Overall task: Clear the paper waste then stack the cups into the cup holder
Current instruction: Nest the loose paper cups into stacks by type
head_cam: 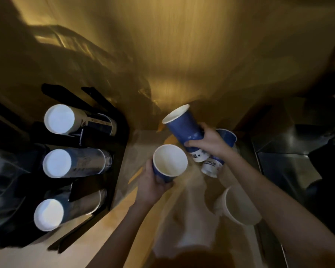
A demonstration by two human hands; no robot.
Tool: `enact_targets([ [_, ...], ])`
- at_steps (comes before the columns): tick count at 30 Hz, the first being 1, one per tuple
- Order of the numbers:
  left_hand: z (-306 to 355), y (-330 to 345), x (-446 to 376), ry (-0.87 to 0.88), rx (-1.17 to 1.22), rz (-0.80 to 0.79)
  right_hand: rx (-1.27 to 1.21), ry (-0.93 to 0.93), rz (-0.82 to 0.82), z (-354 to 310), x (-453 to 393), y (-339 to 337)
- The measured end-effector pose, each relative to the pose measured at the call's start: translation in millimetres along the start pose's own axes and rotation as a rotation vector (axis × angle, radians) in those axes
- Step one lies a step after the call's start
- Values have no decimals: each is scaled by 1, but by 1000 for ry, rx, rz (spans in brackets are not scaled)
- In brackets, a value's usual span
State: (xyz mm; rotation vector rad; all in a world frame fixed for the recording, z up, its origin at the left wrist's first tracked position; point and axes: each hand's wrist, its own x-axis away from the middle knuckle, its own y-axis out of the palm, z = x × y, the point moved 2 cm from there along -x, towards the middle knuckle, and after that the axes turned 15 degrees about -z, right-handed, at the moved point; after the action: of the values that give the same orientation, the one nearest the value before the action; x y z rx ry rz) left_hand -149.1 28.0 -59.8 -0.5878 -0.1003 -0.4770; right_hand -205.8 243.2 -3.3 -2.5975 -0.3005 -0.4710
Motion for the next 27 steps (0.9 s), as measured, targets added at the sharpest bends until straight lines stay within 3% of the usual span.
enact_targets([
  [7,-21,20,24,-47,190,191,-326,-149,85,-22,41,2],
  [12,-21,20,26,-22,242,143,-537,-320,138,-42,67,27],
  [19,-21,18,26,16,259,70,-132,-223,75,-19,73,99],
  [27,-22,19,24,4,232,88,51,-190,129,-11,79,108],
])
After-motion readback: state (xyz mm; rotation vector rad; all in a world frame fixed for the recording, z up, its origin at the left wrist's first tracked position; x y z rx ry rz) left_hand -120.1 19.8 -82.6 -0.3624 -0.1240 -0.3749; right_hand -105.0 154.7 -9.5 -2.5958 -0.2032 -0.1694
